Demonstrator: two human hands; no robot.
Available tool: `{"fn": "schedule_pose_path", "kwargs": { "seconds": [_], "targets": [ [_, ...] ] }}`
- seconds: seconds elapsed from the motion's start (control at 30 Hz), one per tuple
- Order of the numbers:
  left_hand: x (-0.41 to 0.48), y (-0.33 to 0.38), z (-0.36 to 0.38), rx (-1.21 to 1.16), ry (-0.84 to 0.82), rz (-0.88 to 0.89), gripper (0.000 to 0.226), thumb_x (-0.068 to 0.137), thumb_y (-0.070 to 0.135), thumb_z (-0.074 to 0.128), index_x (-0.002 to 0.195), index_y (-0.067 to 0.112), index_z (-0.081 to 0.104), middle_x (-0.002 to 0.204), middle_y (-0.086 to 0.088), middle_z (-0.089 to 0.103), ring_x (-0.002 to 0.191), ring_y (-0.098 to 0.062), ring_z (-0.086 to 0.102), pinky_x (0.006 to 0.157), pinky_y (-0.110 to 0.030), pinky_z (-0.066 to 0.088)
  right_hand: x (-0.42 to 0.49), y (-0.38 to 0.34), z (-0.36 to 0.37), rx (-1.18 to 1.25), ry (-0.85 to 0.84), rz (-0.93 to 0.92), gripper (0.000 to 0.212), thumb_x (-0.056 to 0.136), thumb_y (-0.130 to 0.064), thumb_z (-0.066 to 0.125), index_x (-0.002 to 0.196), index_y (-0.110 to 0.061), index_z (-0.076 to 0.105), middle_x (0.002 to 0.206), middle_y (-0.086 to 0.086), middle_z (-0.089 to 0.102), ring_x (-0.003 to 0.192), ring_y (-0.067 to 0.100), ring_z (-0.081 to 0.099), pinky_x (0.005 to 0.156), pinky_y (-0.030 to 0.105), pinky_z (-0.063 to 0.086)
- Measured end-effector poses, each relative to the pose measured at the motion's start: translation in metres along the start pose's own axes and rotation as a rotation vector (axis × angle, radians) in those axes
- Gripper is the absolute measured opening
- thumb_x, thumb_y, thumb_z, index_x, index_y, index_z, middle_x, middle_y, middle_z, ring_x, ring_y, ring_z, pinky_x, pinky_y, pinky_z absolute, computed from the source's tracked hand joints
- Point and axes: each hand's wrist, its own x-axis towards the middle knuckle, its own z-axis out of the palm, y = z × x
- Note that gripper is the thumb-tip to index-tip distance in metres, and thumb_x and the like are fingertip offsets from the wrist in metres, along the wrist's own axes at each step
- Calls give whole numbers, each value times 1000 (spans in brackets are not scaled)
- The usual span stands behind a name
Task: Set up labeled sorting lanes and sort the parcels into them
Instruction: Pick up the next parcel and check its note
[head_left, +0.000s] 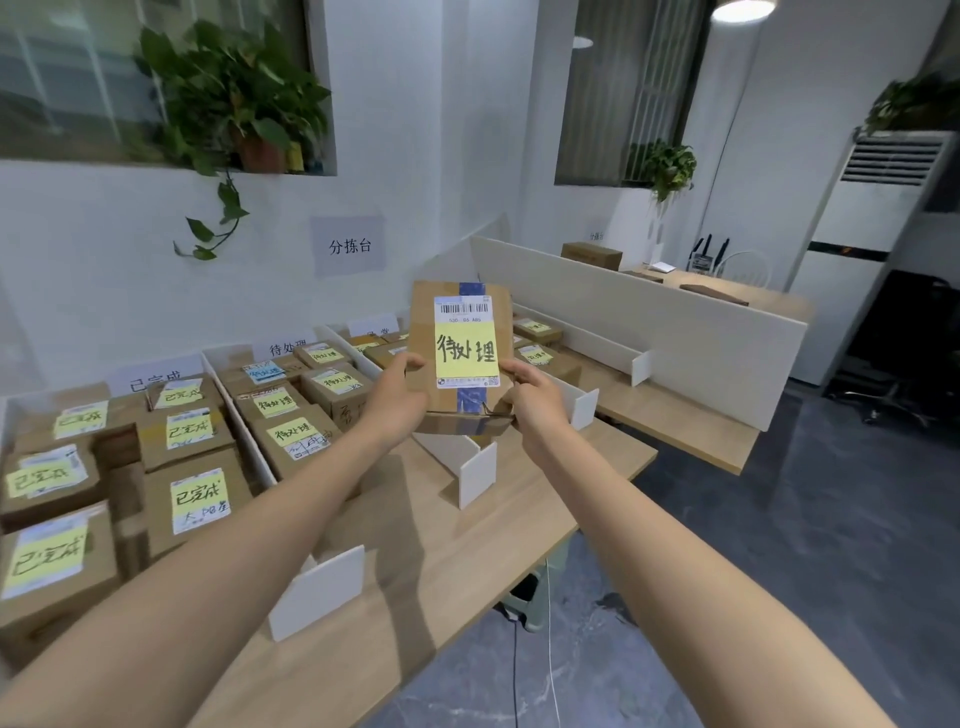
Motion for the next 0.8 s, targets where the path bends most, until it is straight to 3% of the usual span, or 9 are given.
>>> {"fn": "schedule_pose_path", "kwargs": {
  "seconds": [0.07,0.13,0.27,0.37,0.43,0.57,0.7,0.8],
  "targets": [
    [16,-2,7,-14,8,-3,48,88,-7,43,130,17,44,139,2,44,76,6,41,58,-9,31,18,1,0,0,-8,5,51,91,12,30,121,-14,61,106,-5,54,75,4,55,41,12,40],
    [34,-4,14,-22,16,-12,49,88,-7,43,131,16,43,140,2,43,75,6,41,58,-10,32,38,1,0,-6,-13,-4,50,91,12,31,121,-14,61,106,-5,55,77,6,54,42,12,40],
    [72,-8,20,-20,46,-23,49,88,-6,42,131,16,43,140,1,43,103,-7,40,77,-22,34,86,-2,10,-30,-35,-15,48,91,11,33,118,-18,62,109,-6,58,87,9,59,54,17,44],
    [102,-14,21,-23,68,-41,48,87,-6,42,130,15,44,137,1,45,107,-8,39,81,-23,33,121,-3,22,-41,-45,-26,49,90,11,33,115,-18,63,112,-4,56,105,18,58,63,21,46],
    [121,-20,20,-26,85,-47,48,87,-6,43,129,16,45,137,1,45,108,-11,41,81,-24,34,142,-4,32,-41,-64,-29,47,91,11,33,113,-18,63,108,-5,56,102,17,58,64,21,46],
    [153,-39,17,-13,108,-78,48,86,-5,44,129,18,44,137,1,44,112,-23,49,75,-26,39,183,5,56,-49,-93,-43,49,88,13,32,104,-21,64,104,-6,58,102,21,61,68,24,50],
    [169,-62,12,10,111,-109,48,88,-6,44,130,17,43,136,1,43,98,-18,50,60,-22,40,217,30,80,-55,-147,-19,51,85,14,32,103,-21,65,116,1,65,105,21,62,76,31,54],
    [176,-80,10,35,138,-165,47,88,-6,44,130,16,44,126,4,43,87,-14,50,53,-18,34,232,49,96,-80,-167,12,51,84,13,34,93,-26,65,111,6,66,98,22,61,78,33,54]
  ]
}}
